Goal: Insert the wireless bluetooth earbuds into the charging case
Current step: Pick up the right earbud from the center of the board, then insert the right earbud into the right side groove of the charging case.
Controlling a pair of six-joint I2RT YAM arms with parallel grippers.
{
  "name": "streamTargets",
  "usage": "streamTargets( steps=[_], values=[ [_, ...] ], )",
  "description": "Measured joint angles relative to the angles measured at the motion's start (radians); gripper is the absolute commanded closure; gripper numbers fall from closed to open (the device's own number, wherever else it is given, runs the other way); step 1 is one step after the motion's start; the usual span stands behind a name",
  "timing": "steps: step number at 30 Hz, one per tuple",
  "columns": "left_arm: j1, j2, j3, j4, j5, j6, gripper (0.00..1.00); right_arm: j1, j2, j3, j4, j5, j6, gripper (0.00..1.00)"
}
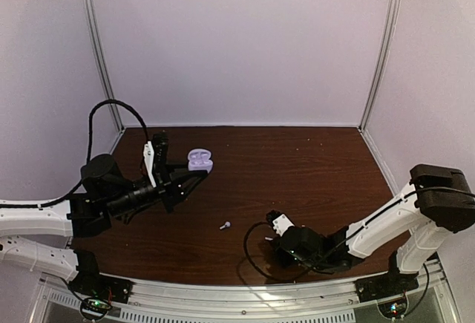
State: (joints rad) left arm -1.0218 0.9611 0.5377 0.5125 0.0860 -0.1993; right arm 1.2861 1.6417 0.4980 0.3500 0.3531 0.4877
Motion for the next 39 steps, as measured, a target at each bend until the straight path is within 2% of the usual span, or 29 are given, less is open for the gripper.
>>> streamTargets(
  steps=[9,21,29,39],
  values=[
    [0.000,0.006,0.011,-0.017,0.001,0.000,1.00,0.010,-0.072,0.013,-0.148,-0.026,-0.024,0.97],
    [0.000,0.058,0.077,-0.137,0.036,-0.005,1.00,0.010,-0.316,0.167,-0.420,-0.016,-0.108,0.97],
    [0.000,0.103,0.103,-0.199,0.121,-0.025,1.00,0.010,-0.392,0.257,-0.557,0.004,-0.180,0.97],
    [0.000,0.129,0.078,-0.184,0.256,-0.008,1.00,0.012,-0.514,0.379,-0.656,-0.028,-0.307,0.97]
  ],
)
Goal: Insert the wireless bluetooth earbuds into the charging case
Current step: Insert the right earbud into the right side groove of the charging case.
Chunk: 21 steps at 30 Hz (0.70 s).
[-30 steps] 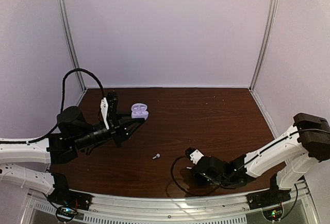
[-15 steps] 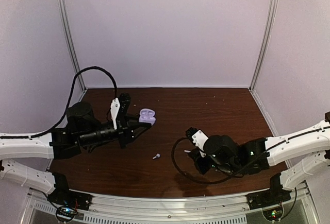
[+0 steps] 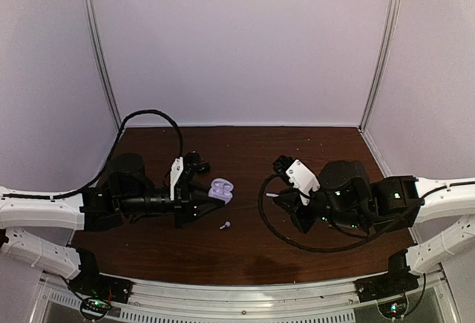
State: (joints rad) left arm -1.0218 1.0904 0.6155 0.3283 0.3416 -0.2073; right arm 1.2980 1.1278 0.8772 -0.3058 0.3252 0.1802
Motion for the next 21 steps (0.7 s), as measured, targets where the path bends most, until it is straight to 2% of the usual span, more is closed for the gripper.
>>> streamTargets(
  steps=[12,21],
  values=[
    [0.000,0.026,-0.023,0.022,0.125,0.127,1.00,0.111,0.043,0.168,-0.105,-0.034,-0.179,0.97],
    [0.000,0.049,-0.023,0.010,0.202,0.212,1.00,0.238,0.142,0.309,-0.224,0.035,-0.269,0.98]
  ],
)
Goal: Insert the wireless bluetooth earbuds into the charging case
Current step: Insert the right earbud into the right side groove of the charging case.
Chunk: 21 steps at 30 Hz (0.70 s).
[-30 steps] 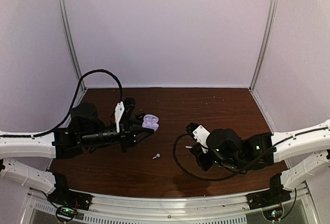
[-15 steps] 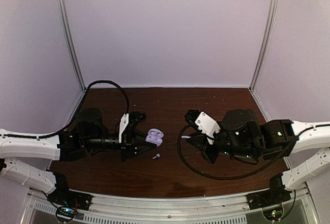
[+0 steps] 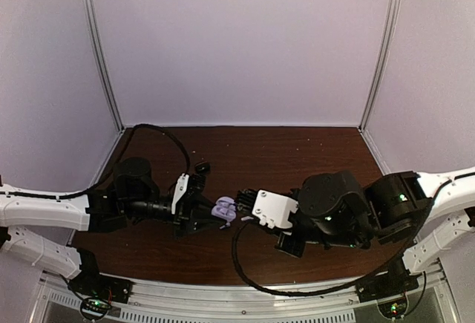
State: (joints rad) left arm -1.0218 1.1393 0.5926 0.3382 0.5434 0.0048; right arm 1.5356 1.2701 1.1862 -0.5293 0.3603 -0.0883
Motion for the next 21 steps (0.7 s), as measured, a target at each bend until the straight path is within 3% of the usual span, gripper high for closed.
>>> streamTargets(
  steps=[10,21],
  values=[
    [-0.004,0.000,0.000,-0.013,0.042,0.071,1.00,0.048,0.072,0.066,-0.089,0.081,-0.044,0.98],
    [-0.066,-0.014,0.000,-0.031,-0.050,0.177,1.00,0.086,0.126,0.126,-0.148,0.158,-0.064,0.99]
  ],
)
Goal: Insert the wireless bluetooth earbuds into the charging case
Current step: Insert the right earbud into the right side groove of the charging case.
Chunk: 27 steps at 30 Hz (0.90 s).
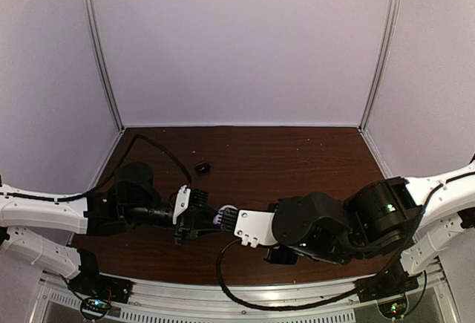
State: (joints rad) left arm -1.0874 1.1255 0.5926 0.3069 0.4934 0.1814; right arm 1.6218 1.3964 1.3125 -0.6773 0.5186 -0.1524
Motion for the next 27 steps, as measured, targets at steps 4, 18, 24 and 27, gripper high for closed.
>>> streamTargets(
  steps=[4,18,24,27],
  values=[
    [-0.010,0.002,0.000,-0.004,-0.014,0.021,1.00,0.016,0.033,0.031,-0.019,0.032,-0.006,0.99],
    [-0.040,0.011,0.002,-0.020,-0.037,0.037,1.00,0.039,0.117,0.097,-0.094,0.119,-0.010,0.99],
    [-0.040,0.026,0.004,-0.021,-0.038,0.037,1.00,0.044,0.124,0.097,-0.109,0.129,-0.023,0.99],
    [-0.040,0.027,0.004,-0.020,-0.037,0.037,1.00,0.044,0.126,0.097,-0.113,0.135,-0.028,0.99]
  ],
)
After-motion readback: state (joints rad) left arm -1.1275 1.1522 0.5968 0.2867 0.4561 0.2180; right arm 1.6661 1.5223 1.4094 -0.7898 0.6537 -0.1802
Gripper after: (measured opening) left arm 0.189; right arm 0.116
